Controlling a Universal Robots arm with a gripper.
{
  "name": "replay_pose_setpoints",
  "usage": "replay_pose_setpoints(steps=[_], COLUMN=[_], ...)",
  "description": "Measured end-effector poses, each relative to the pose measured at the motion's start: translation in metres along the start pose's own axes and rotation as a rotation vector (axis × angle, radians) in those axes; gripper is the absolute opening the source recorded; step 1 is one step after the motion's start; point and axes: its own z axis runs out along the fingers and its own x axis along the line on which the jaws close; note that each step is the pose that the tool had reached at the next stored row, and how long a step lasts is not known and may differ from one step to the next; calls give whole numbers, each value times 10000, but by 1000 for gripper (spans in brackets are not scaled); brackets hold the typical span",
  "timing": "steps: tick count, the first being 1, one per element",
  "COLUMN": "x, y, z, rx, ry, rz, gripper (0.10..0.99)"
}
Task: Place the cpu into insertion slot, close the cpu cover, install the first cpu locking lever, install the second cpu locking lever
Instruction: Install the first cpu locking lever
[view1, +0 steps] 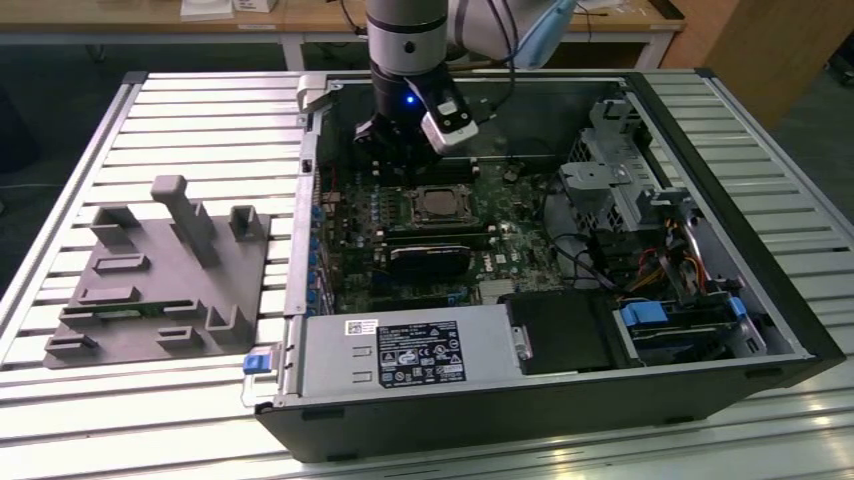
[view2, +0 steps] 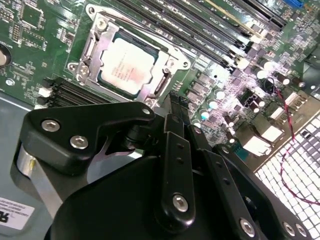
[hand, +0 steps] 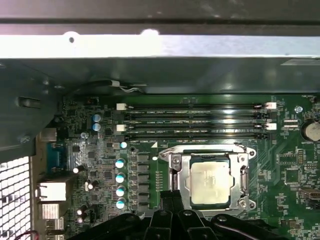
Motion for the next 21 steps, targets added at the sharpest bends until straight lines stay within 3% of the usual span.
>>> replay_pose_setpoints(steps=[4,7,21], x=[51,76,127], y=[-2,-3,-17], z=[-1,-2,-4], rx=[-21,-160,-1291], ry=[1,5,50], rz=[3,7,46], gripper=[106,106,106])
